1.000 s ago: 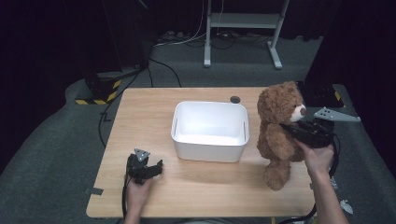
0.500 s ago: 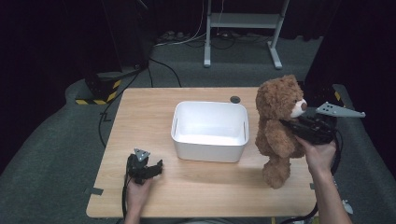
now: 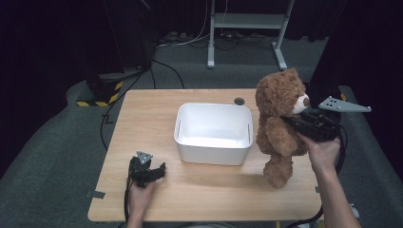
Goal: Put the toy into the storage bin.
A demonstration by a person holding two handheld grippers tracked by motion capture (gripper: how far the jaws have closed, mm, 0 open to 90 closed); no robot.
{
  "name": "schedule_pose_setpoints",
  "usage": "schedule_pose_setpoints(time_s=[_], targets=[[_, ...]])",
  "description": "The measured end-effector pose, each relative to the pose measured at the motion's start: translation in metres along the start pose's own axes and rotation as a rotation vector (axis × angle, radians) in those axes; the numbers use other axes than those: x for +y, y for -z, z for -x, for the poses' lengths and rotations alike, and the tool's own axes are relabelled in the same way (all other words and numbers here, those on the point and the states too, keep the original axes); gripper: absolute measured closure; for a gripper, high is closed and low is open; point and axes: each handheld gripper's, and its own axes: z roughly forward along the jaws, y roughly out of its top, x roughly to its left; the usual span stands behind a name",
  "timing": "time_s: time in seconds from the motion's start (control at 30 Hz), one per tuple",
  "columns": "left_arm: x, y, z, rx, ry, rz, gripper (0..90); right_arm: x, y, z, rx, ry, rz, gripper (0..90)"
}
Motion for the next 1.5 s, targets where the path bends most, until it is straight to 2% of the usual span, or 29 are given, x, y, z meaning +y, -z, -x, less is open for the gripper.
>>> schedule_pose_setpoints(time_s=[0.23, 0.7, 1.13, 1.5], targets=[[0.000, 0.000, 0.000, 0.000, 0.000, 0.000, 21.7, 0.009, -0.007, -0.008, 0.022, 0.025, 0.001, 66.2], [0.000, 0.000, 0.000, -0.001, 0.001, 0.000, 21.8, 0.028, -0.017, -0.021, 0.066, 0.037, 0.012, 66.1], [0.000, 0.000, 0.000, -0.001, -0.005, -0.004, 21.8, 0.042, -0.036, -0.031, 0.110, 0.036, 0.021, 66.1], [0.000, 0.000, 0.000, -0.001, 0.000, 0.000, 21.8, 0.051, -0.056, -0.040, 0.124, 0.050, 0.008, 66.1]])
